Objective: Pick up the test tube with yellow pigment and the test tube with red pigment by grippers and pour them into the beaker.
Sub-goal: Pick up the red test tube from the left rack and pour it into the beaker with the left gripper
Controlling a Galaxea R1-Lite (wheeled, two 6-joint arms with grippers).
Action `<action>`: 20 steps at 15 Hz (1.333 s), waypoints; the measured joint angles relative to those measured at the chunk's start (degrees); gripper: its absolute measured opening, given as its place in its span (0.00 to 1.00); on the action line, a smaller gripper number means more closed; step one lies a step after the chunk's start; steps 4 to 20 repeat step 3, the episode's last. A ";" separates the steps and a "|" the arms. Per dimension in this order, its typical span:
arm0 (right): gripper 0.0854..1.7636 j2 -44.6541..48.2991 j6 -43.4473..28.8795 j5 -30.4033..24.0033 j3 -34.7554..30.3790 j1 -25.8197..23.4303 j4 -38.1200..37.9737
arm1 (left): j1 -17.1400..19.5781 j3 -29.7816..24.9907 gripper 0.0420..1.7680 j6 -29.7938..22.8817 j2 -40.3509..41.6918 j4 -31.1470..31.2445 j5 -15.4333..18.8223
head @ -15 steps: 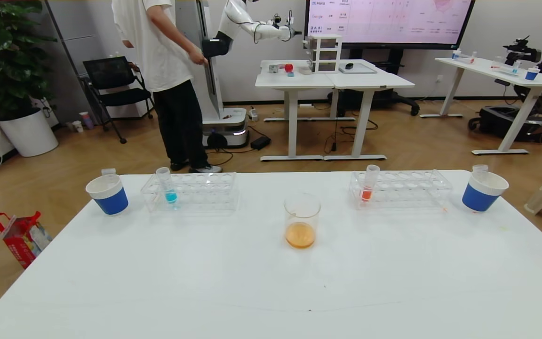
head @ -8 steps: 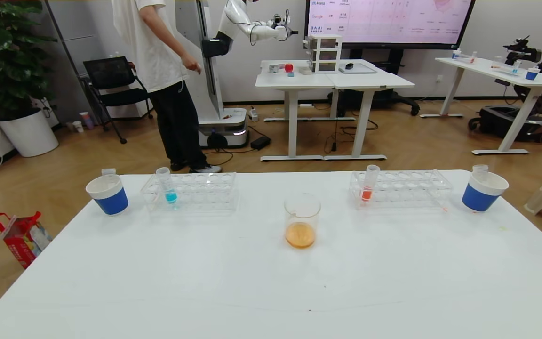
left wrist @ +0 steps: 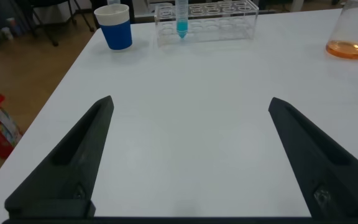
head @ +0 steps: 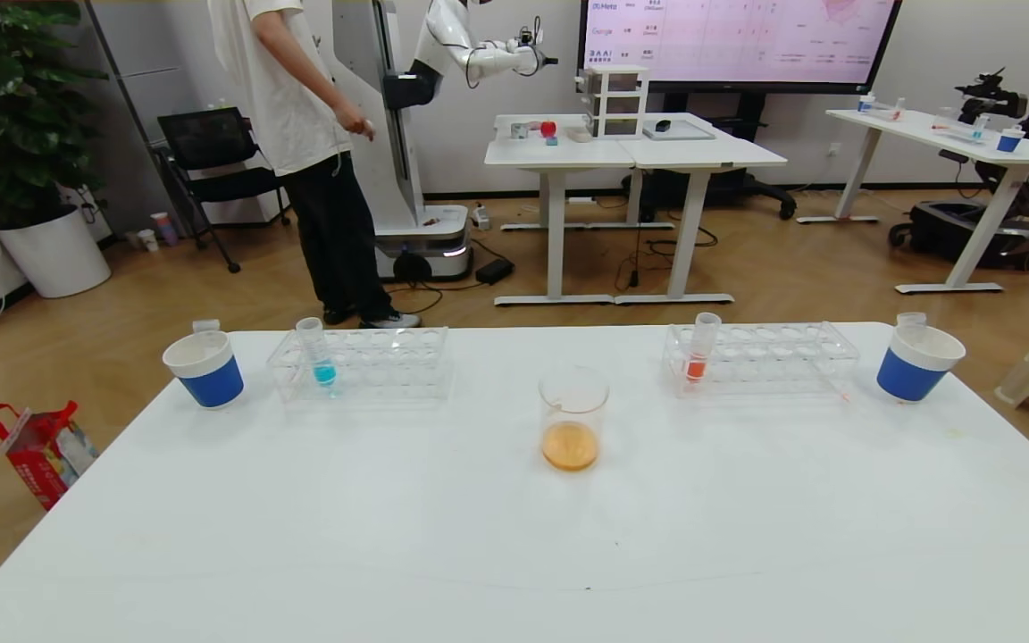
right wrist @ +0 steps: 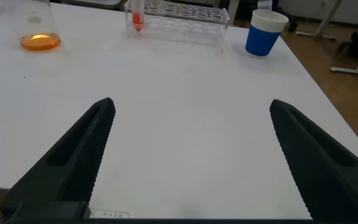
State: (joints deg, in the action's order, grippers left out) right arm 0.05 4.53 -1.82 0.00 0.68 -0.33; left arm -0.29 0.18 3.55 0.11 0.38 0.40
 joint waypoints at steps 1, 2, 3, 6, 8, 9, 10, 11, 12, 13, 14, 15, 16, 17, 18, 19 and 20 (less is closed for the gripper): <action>0.98 0.00 0.00 0.00 0.00 0.00 -0.02 | 0.02 -0.07 0.98 0.02 0.00 -0.11 0.00; 0.98 0.00 0.04 -0.02 0.00 0.00 0.00 | 0.02 -0.11 0.98 0.00 0.00 -0.16 -0.02; 0.98 0.00 0.00 -0.02 0.00 0.00 0.00 | 0.02 -0.13 0.98 -0.41 0.00 -0.20 -0.18; 0.98 0.00 0.00 -0.02 0.00 0.00 0.00 | 0.02 -0.13 0.98 -0.41 0.00 -0.20 -0.18; 0.98 0.00 0.00 -0.02 0.00 0.00 0.00 | 0.02 -0.13 0.98 -0.41 0.00 -0.20 -0.18; 0.98 0.00 0.00 -0.02 0.00 0.00 0.00 | 0.02 -0.13 0.98 -0.41 0.00 -0.20 -0.18; 0.98 0.00 0.00 -0.02 0.00 0.00 0.00 | 0.02 -0.13 0.98 -0.41 0.00 -0.20 -0.18; 0.98 0.00 0.00 -0.02 0.00 0.00 0.00 | 0.02 -0.13 0.98 -0.41 0.00 -0.20 -0.18; 0.98 0.00 0.00 -0.02 0.00 0.00 0.00 | 0.02 -0.13 0.98 -0.41 0.00 -0.20 -0.18; 0.98 0.00 0.00 -0.02 0.00 0.00 0.00 | 0.02 -0.13 0.98 -0.41 0.00 -0.20 -0.18; 0.98 0.00 0.00 -0.02 0.00 0.00 0.00 | 0.02 -0.13 0.98 -0.41 0.00 -0.20 -0.18; 0.98 0.00 0.00 -0.02 0.00 0.00 0.00 | 0.02 -0.13 0.98 -0.41 0.00 -0.20 -0.18; 0.98 0.00 0.00 -0.02 0.00 0.00 0.00 | 0.02 -0.13 0.98 -0.41 0.00 -0.20 -0.18; 0.98 0.00 0.00 -0.02 0.00 0.00 0.00 | 0.02 -0.13 0.98 -0.41 0.00 -0.20 -0.18; 0.98 0.00 0.00 -0.02 0.00 0.00 0.00 | 0.02 -0.13 0.98 -0.41 0.00 -0.20 -0.18; 0.98 0.00 0.00 -0.02 0.00 0.00 0.00 | 0.02 -0.13 0.98 -0.41 0.00 -0.20 -0.18; 0.98 0.00 0.00 -0.02 0.00 0.00 0.00 | 0.02 -0.13 0.98 -0.41 0.00 -0.20 -0.18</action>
